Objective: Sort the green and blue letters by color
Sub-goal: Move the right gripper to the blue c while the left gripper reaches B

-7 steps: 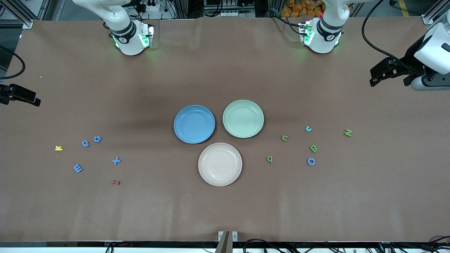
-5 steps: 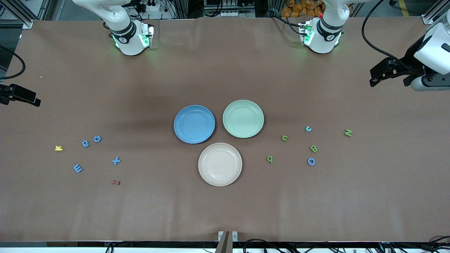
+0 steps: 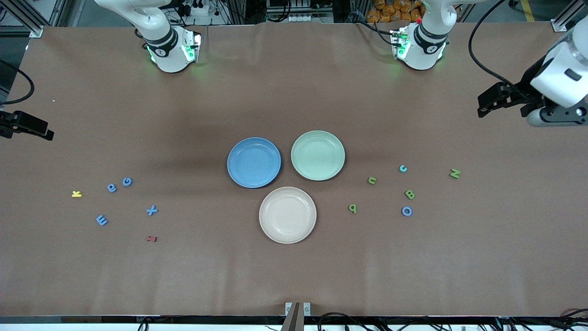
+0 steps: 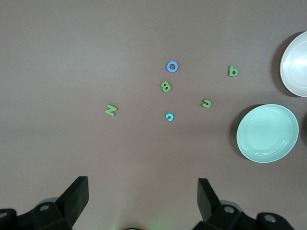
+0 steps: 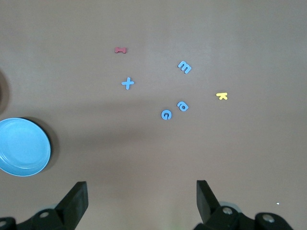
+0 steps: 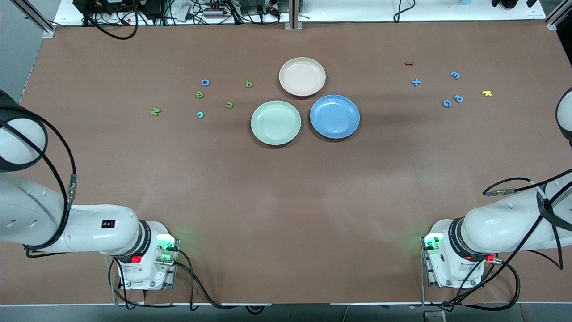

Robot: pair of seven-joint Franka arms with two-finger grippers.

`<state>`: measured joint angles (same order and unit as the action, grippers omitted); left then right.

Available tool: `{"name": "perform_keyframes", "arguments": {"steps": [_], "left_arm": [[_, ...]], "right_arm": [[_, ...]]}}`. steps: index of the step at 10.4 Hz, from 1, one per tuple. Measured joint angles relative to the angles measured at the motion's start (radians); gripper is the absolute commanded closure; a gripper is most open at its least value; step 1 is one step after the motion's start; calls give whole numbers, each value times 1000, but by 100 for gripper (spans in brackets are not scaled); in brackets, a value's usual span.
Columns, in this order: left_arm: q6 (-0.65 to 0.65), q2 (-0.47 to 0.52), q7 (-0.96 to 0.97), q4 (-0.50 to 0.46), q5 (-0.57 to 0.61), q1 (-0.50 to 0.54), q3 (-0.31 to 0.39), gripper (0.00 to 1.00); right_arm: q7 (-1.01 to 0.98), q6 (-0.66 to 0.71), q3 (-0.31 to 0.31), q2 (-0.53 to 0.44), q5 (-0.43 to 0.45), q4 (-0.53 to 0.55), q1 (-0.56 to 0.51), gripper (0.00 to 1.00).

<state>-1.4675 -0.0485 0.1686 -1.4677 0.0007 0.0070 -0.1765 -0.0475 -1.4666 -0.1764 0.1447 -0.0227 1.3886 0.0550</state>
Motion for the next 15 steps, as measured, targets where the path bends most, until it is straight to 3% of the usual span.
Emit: {"name": "perform_keyframes", "arguments": {"steps": [3, 5, 10, 13, 15], "left_arm": [[-137, -16, 0, -129, 0, -4, -8, 0], [-209, -27, 0, -201, 0, -9, -30, 0], [-249, -69, 17, -221, 0, -33, -77, 0], [-278, -102, 114, -231, 0, -69, -107, 0], [-315, -128, 157, -234, 0, -86, -108, 0]], "right_arm": [[-15, -59, -2, 6, 0, 40, -2, 0], [-41, -179, -2, 20, -9, 148, -16, 0], [-56, -566, -4, 97, -16, 449, -51, 0], [-56, -890, -4, 128, -17, 668, -79, 0], [-55, -955, -3, 162, -18, 725, -80, 0]]}}
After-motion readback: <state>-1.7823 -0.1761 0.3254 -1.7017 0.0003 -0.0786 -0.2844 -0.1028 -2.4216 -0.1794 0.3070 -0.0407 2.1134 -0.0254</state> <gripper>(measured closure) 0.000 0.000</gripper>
